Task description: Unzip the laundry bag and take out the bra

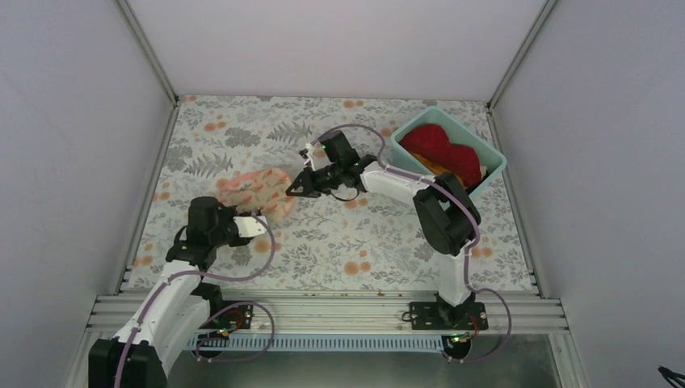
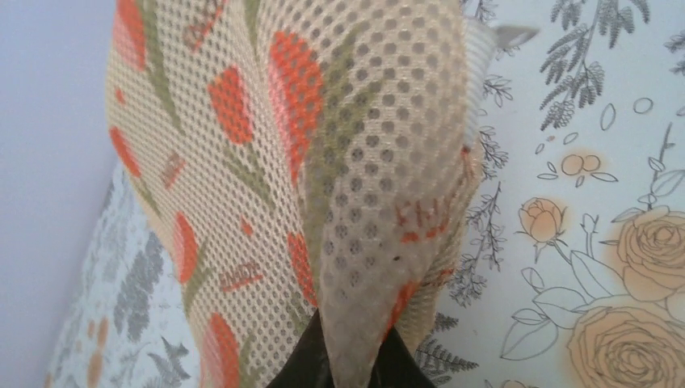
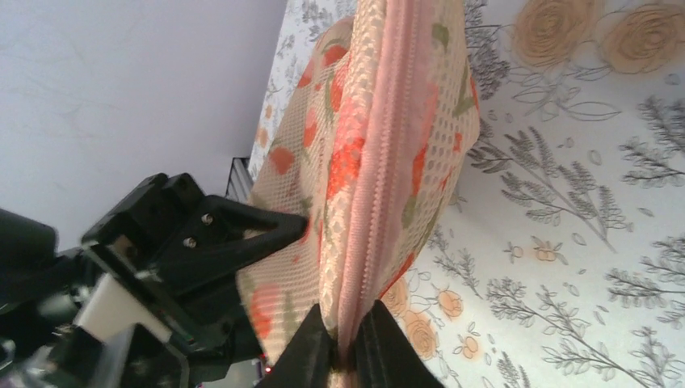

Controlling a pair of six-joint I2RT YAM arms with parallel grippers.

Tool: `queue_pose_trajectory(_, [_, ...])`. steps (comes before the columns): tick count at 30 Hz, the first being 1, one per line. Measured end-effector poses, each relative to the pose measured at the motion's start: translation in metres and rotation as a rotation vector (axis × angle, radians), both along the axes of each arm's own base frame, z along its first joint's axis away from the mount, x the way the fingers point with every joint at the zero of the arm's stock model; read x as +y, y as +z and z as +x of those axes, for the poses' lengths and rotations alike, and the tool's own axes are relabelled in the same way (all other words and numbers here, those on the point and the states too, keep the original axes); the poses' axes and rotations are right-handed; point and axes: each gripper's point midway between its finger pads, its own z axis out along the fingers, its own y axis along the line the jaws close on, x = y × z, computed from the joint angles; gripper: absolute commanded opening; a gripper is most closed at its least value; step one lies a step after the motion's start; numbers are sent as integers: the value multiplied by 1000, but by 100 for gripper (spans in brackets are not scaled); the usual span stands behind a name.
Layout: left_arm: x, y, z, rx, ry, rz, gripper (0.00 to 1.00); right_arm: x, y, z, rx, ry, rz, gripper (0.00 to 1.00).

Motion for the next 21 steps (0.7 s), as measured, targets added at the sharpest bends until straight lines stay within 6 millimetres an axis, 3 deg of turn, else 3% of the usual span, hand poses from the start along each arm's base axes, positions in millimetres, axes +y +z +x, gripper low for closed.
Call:
queue_pose_trajectory(5, [-9,19,1,37,5,-94,2,-12,-3,11,-84,-24,-59,46])
queue_pose_trajectory(10, [-14,25,0,86,31,-173,2,-36,19,16,-318,-58,-127,62])
queue_pose_trajectory(12, [-14,25,-1,100,41,-187,2,-49,36,12,-427,-69,-145,64])
queue_pose_trajectory(16, [-14,24,-1,115,56,-204,2,-68,57,-1,-645,-79,-200,55])
queue_pose_trajectory(21, [-14,25,-1,122,63,-214,2,-46,39,-51,-852,31,-257,43])
